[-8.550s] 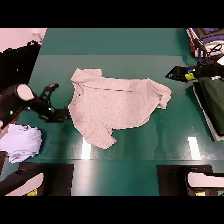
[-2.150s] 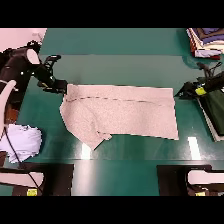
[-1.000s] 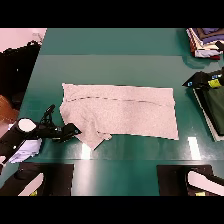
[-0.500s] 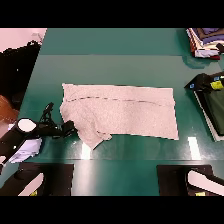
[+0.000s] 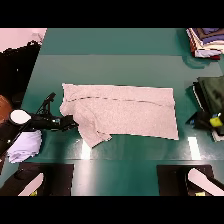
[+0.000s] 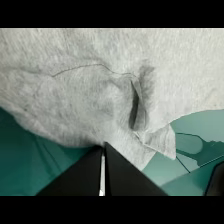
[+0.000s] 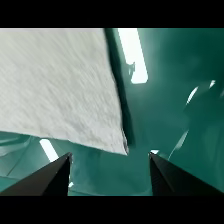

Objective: Fold the shirts.

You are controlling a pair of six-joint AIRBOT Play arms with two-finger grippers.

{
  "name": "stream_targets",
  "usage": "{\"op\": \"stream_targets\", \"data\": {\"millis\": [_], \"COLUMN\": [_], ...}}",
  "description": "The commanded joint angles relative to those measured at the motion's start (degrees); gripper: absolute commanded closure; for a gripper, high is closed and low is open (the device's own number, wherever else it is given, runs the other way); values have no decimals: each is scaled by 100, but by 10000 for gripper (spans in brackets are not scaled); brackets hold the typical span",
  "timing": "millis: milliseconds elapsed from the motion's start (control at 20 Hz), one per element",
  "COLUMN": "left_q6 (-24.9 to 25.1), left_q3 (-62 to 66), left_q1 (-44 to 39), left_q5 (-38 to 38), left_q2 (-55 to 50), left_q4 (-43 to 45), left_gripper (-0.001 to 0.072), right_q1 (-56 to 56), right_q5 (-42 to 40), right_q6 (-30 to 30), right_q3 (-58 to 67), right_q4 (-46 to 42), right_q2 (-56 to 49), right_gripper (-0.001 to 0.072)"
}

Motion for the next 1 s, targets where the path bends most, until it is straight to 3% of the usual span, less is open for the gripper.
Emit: {"op": "stream_targets", "data": {"millis": [0,500,600,750,850,950], "left_q6": [122,120,120,122,122,120], "left_q3": [52,52,52,52,52,55], "left_q1": [4,4,4,4,4,4], "left_q5": [-42,-63,-90,-90,-101,-267], "left_q2": [4,4,4,4,4,13], "left_q4": [0,-2,0,0,0,61], "left_gripper": [687,687,686,687,687,689], "right_q1": [-254,566,643,634,634,634], "right_q5": [-319,-1394,-1508,-1589,-1582,-1552], "right_q6": [-15,-83,-83,-79,-87,-140], "right_q3": [-1239,-1657,-1657,-1657,-1657,-1646], "right_q4": [-50,319,376,398,393,385], "right_q2": [105,105,105,105,105,133], "right_gripper": [286,305,419,431,693,702]}}
